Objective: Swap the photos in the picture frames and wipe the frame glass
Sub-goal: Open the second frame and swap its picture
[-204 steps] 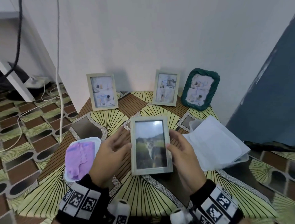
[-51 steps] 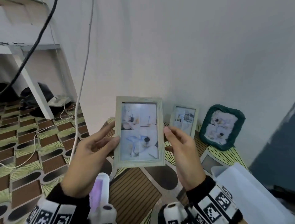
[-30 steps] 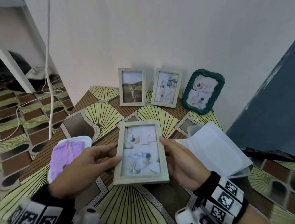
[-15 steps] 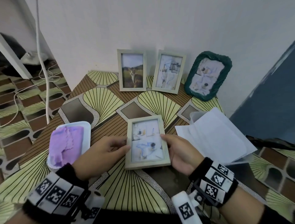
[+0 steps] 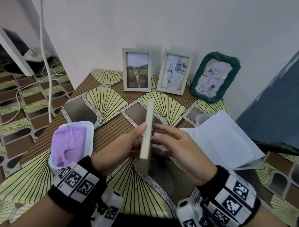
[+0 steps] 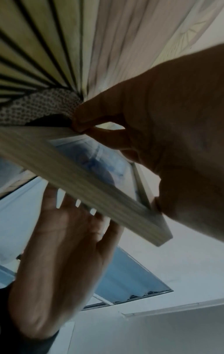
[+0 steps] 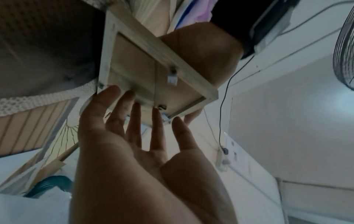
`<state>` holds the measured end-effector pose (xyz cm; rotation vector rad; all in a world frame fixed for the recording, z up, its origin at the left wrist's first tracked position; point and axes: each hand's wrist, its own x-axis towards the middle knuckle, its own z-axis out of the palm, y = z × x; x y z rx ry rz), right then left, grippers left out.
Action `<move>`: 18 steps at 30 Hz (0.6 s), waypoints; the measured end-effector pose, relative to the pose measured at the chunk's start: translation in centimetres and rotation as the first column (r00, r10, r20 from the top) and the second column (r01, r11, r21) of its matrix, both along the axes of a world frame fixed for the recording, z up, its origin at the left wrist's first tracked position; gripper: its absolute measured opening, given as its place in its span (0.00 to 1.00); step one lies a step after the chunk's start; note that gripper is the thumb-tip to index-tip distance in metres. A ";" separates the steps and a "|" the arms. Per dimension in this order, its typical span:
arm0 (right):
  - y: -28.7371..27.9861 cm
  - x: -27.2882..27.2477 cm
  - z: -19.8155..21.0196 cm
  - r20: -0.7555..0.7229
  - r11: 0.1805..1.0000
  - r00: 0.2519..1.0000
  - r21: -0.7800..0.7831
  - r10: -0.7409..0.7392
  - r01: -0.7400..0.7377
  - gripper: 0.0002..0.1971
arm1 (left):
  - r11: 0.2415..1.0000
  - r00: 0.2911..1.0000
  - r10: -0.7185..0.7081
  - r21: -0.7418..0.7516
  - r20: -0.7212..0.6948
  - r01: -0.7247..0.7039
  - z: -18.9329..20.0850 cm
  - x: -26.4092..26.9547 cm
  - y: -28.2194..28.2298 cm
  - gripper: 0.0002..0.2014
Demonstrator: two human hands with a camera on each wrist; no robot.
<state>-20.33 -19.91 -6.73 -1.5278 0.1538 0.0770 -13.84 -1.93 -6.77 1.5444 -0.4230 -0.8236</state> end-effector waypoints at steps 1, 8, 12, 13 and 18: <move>0.4 -0.1 0.0 0.012 0.998 0.999 -0.055 0.030 -0.030 0.14 | 0.999 1.000 -0.009 -0.032 -0.029 0.008 0.0 0.2 0.0 0.24; 0.9 0.0 -1.3 0.002 0.817 0.975 -0.546 0.221 -0.185 0.25 | 0.988 0.984 0.154 -0.018 0.087 -0.153 0.6 1.5 2.4 0.15; 0.7 0.1 -1.3 -0.016 0.693 0.959 -0.688 0.282 -0.215 0.22 | 0.984 0.966 0.106 0.116 0.234 -0.136 0.2 1.7 4.0 0.15; 0.6 0.1 -1.2 -0.016 0.674 0.957 -0.706 0.290 -0.217 0.21 | 0.981 0.964 0.073 0.157 0.256 -0.116 0.1 1.8 4.3 0.15; 0.2 0.0 -1.2 -0.001 0.649 0.956 -0.734 0.294 -0.200 0.16 | 0.946 0.914 -0.027 0.306 0.404 -0.107 -0.5 2.0 5.0 0.13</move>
